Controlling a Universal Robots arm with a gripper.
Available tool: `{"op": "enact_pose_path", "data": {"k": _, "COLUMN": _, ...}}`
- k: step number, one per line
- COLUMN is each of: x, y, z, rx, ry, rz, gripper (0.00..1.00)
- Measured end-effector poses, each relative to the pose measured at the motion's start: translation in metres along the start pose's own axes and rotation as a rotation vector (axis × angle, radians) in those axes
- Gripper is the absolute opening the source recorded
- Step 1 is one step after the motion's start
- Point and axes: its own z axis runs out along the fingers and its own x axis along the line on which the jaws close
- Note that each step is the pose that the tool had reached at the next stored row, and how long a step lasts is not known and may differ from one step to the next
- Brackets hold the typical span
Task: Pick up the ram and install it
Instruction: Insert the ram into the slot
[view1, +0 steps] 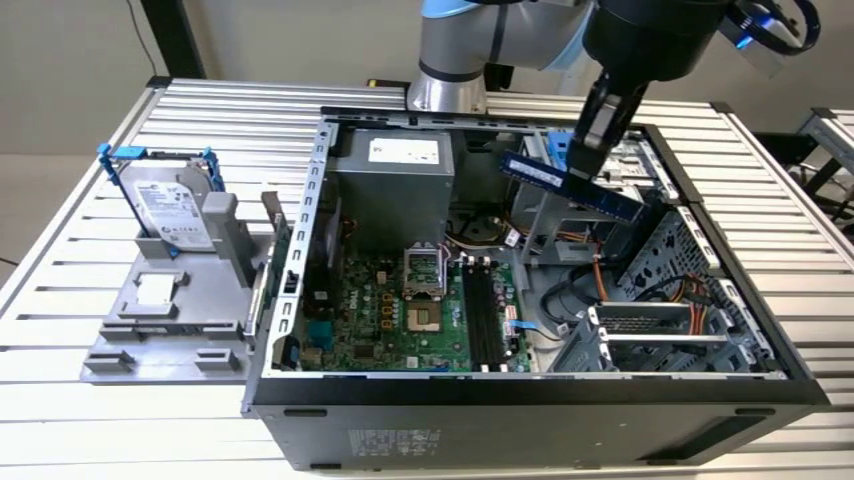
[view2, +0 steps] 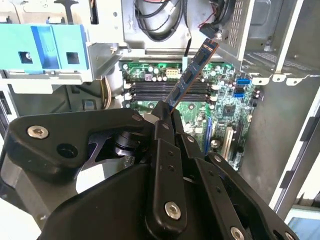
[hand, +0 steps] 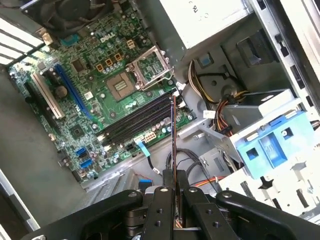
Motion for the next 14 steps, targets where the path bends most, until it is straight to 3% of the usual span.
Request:
{"op": "enact_pose_path", "data": {"k": 5, "x": 0.0, "y": 0.0, "z": 0.0, "rx": 0.0016, "ry": -0.0005, "rz": 0.053, "gripper": 0.0}}
{"op": "enact_pose_path", "data": {"k": 14, "x": 0.0001, "y": 0.0002, "z": 0.0, "rx": 0.0034, "ry": -0.0012, "rz": 0.11, "gripper": 0.0}}
